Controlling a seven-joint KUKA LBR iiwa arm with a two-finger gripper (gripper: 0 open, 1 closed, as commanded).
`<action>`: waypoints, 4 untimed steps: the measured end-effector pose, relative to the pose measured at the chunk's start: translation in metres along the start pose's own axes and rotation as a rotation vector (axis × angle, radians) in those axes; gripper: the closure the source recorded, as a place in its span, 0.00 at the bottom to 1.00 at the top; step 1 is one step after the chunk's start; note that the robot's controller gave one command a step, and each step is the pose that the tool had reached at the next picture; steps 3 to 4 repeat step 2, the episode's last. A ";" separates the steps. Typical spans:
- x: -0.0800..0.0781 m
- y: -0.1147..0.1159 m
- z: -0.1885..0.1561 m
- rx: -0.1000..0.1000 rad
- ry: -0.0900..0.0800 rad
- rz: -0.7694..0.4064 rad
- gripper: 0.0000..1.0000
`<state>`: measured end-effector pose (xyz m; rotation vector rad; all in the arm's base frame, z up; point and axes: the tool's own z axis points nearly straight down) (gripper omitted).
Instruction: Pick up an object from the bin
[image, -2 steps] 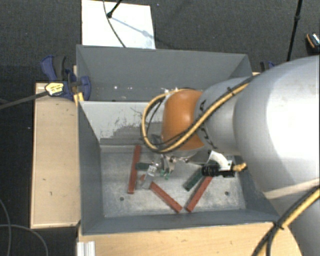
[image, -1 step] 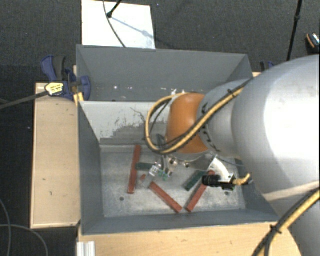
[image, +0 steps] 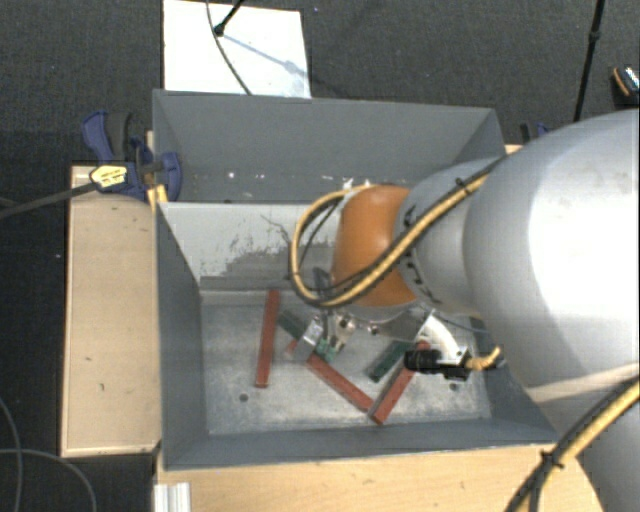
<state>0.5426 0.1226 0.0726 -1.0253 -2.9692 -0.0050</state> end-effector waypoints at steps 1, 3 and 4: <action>-0.001 0.001 -0.008 0.000 -0.004 -0.001 1.00; -0.002 0.002 -0.128 -0.004 -0.007 -0.005 1.00; -0.002 0.002 -0.128 -0.004 -0.007 -0.005 1.00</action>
Offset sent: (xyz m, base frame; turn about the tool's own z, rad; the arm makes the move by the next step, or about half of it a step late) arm 0.0001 0.0001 0.0070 0.0000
